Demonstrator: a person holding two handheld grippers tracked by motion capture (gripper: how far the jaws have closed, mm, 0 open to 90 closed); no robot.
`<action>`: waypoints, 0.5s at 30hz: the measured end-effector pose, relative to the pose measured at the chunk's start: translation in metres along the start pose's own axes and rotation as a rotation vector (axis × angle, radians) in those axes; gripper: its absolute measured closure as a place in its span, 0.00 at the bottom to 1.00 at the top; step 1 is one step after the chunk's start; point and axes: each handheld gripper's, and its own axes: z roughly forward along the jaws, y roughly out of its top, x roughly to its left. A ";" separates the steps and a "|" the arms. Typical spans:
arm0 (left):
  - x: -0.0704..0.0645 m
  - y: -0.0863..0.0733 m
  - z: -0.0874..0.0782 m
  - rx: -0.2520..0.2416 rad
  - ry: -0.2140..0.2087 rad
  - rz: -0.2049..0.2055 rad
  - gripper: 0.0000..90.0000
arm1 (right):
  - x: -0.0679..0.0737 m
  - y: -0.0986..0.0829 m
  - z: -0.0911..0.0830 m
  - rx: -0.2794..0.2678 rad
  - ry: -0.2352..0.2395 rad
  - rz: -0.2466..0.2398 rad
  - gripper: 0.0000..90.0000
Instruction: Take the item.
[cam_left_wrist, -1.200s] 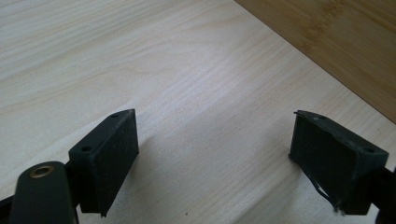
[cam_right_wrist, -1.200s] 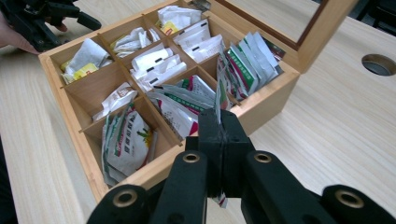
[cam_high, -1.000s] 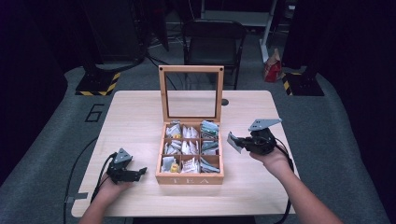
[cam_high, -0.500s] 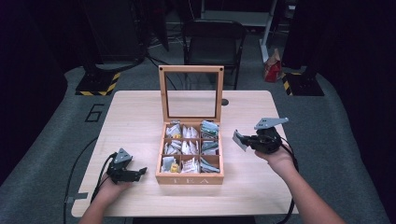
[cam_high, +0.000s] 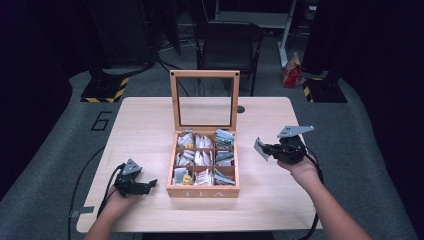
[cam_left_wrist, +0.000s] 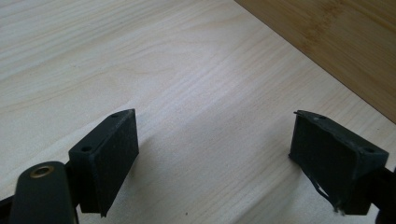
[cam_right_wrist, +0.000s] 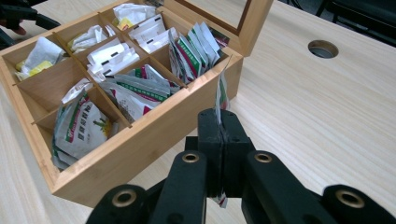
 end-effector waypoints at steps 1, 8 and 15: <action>0.000 0.000 0.000 0.000 0.000 0.000 0.17 | 0.000 -0.001 0.000 -0.002 -0.007 0.008 0.99; 0.000 0.000 0.000 0.001 0.000 0.008 0.17 | -0.006 -0.009 0.002 0.012 -0.026 0.018 0.99; 0.000 0.000 0.000 0.001 0.000 0.005 0.17 | -0.011 -0.016 0.003 0.024 -0.044 0.026 0.99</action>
